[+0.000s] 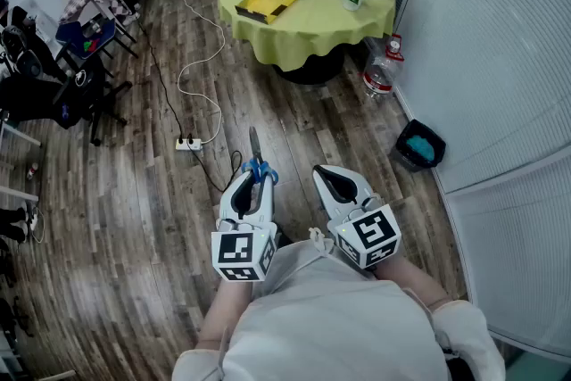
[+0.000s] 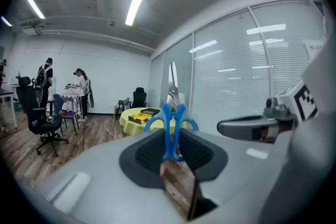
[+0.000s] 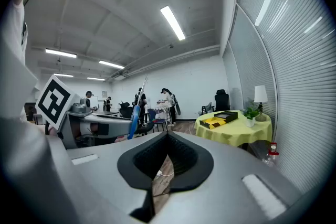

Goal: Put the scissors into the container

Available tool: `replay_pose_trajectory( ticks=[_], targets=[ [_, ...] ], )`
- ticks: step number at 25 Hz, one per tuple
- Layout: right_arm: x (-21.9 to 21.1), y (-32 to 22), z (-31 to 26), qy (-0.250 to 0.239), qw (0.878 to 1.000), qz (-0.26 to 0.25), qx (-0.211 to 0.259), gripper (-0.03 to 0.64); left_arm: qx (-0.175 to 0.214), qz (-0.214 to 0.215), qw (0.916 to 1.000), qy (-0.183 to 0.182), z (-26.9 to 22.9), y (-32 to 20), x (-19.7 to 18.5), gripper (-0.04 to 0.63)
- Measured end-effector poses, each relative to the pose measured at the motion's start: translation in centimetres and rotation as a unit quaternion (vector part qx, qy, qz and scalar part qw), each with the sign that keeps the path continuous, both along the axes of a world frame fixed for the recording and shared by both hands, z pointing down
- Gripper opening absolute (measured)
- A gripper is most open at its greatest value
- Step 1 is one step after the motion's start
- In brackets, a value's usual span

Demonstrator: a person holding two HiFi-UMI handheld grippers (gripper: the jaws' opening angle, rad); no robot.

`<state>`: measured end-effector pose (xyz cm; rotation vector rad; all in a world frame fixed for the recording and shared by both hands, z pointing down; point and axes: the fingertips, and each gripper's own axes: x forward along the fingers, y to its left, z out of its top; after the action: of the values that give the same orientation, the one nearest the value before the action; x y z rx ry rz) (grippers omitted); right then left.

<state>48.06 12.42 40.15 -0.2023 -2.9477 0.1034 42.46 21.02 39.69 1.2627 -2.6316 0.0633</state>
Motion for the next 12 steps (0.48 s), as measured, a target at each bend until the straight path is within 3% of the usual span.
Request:
replay_pose_trajectory(
  ticks=[12],
  targets=[
    [0.5,1.1,1.0,0.016,1.0,0.004,-0.008,-0.002,-0.007,0.002,0.9999,0.008,0.8,1.1,0.4,0.084]
  ],
)
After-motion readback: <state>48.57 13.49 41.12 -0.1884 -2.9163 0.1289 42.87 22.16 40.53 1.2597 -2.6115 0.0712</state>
